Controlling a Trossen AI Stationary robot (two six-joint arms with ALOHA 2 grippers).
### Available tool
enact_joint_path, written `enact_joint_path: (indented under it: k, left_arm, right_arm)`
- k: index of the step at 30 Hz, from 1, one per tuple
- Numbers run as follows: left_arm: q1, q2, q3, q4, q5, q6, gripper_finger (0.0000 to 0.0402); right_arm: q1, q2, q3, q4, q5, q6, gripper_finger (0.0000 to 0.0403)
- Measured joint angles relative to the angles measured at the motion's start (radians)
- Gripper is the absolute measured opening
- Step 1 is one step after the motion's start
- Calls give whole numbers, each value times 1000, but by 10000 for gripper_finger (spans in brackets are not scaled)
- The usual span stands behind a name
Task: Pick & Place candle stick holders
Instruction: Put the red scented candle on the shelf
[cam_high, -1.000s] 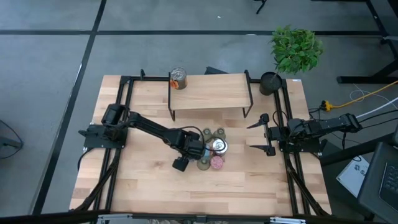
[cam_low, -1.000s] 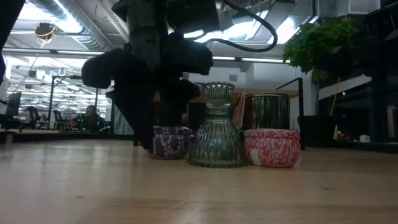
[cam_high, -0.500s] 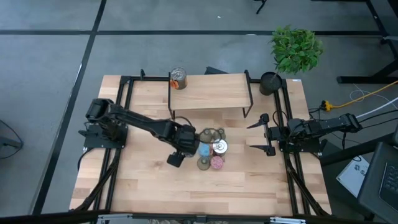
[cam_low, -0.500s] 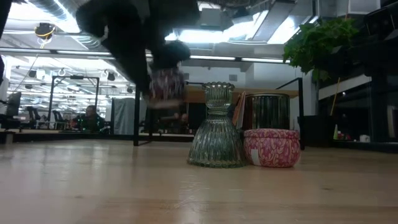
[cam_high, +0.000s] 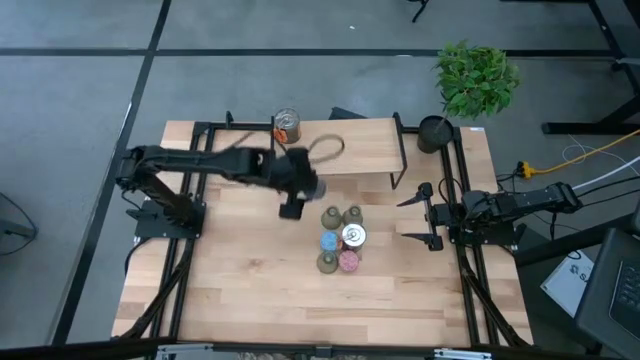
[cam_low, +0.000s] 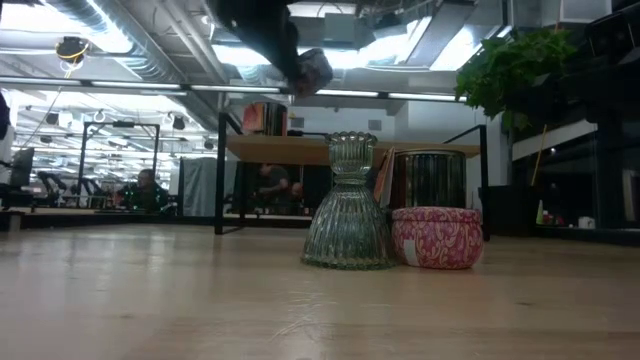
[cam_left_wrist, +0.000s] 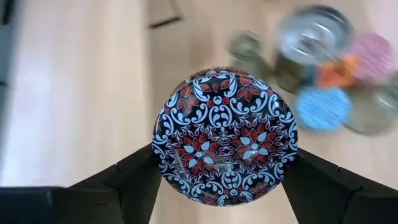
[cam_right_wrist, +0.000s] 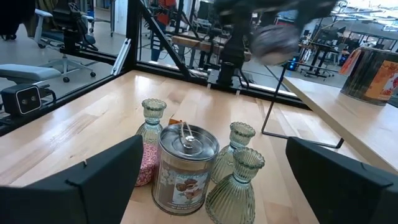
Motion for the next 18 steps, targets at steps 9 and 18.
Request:
enact_joint_path:
  k: [9, 18]
  left_arm:
    - [149, 101, 191, -54, 7, -56, 283]
    - [179, 330, 438, -179, -61, -73, 283]
  right_arm:
    - [0, 0, 0, 0, 0, 0, 398]
    - [0, 0, 0, 0, 0, 0, 398]
